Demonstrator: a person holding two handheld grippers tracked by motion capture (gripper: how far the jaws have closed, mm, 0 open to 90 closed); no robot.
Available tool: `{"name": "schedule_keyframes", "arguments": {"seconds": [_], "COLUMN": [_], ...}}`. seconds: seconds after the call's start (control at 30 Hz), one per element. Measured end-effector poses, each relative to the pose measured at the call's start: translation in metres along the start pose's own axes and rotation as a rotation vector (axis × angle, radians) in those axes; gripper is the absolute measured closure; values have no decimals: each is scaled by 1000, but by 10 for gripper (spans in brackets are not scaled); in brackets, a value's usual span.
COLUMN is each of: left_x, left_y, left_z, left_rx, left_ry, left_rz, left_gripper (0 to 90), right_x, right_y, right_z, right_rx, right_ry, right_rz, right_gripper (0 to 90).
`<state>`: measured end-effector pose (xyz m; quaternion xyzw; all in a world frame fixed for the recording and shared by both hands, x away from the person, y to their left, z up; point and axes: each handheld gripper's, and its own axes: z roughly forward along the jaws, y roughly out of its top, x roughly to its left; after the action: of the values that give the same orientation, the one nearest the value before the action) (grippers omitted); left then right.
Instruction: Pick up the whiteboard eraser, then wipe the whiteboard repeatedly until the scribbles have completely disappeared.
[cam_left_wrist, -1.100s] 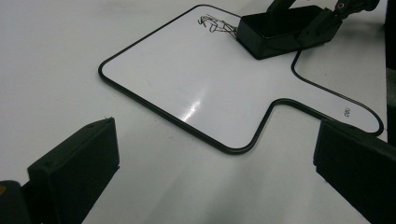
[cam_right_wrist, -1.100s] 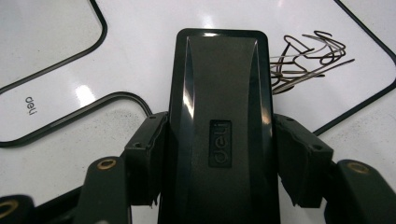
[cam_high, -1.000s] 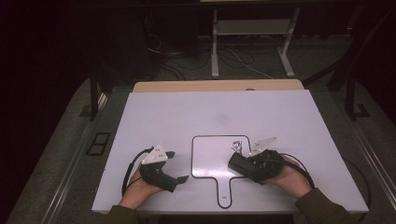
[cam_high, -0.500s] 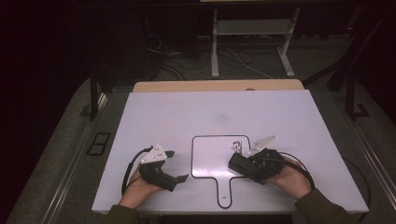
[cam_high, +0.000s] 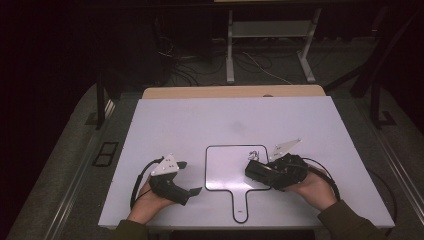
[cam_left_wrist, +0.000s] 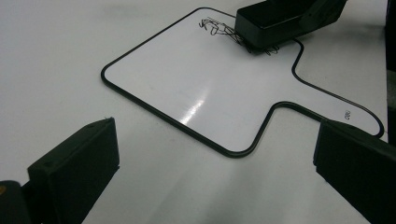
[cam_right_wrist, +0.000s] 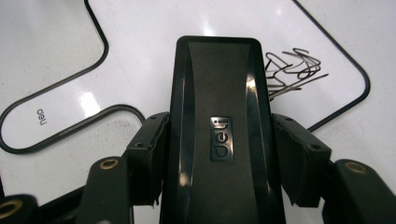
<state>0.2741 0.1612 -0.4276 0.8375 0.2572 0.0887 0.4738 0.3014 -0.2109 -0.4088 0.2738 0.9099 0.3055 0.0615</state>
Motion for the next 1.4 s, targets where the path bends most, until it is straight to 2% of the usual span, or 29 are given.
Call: {"name": "schedule_keyframes", "arguments": {"seconds": [0.4, 0.7, 1.03, 1.4], "left_x": [0, 2, 2, 2], "left_y": [0, -1, -1, -1], "left_z": [0, -1, -2, -1], "left_rx": [-1, -3, -5, 0], "left_ry": [1, 1, 7, 5], "left_rz": [-1, -3, -6, -6], "left_gripper": [0, 0, 0, 0], "right_x": [-8, -28, -54, -62], "right_y": [18, 39, 42, 41], "right_z": [1, 15, 28, 41], "right_rx": [-25, -29, -31, -14], "right_ry": [-18, -29, -43, -52], "right_rz": [-18, 4, 35, 25], "right_gripper": [389, 388, 388, 387]}}
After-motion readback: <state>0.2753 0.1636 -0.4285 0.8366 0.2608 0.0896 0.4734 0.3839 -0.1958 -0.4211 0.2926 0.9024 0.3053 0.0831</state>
